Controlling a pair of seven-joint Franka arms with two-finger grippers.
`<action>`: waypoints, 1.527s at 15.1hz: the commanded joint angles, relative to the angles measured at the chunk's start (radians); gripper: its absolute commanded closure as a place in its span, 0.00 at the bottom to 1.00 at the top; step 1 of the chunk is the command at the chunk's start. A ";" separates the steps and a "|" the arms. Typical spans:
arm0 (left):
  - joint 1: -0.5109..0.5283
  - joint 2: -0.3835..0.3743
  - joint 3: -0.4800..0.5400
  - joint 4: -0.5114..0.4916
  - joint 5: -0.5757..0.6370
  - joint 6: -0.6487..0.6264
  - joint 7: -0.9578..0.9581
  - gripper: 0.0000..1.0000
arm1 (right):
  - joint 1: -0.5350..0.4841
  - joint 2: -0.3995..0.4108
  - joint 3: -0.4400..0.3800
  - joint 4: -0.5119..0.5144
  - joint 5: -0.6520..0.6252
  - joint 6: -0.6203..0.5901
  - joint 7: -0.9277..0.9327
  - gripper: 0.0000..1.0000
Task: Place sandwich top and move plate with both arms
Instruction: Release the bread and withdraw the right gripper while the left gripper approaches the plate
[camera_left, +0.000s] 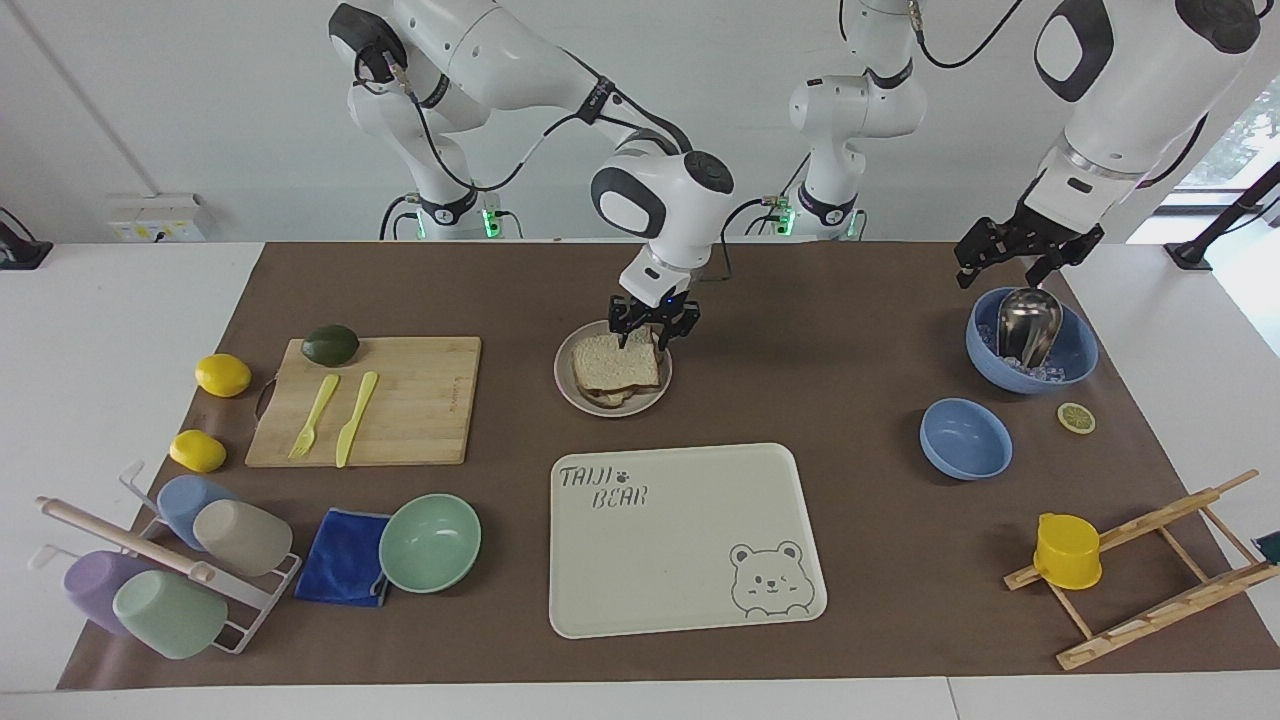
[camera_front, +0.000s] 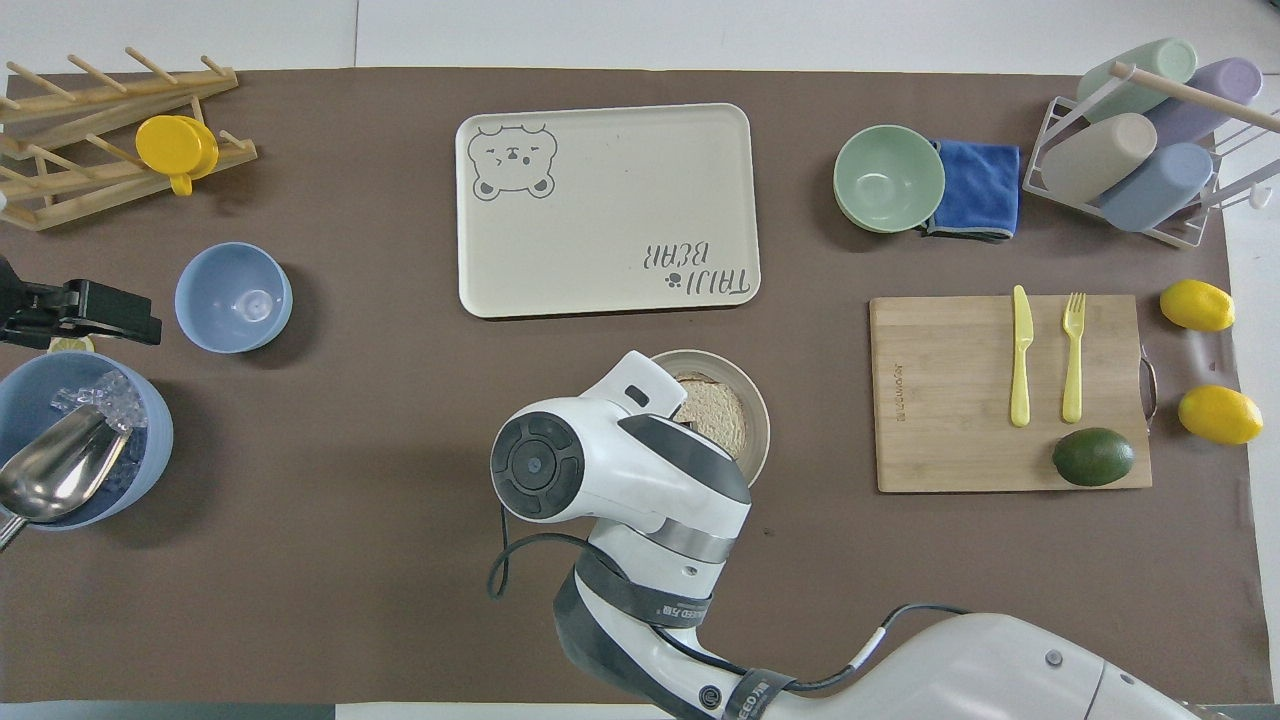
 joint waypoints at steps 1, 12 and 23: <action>0.007 -0.040 -0.004 -0.051 0.017 0.029 0.002 0.00 | -0.015 -0.042 0.004 0.000 0.080 0.060 0.008 0.15; -0.174 -0.053 -0.013 -0.282 -0.095 0.297 -0.242 0.00 | -0.025 -0.360 -0.553 0.149 0.505 -0.361 -0.643 0.00; -0.507 0.173 -0.015 -0.468 -0.196 0.772 -0.471 0.00 | -0.035 -0.377 -0.808 0.186 0.560 -0.487 -0.958 0.00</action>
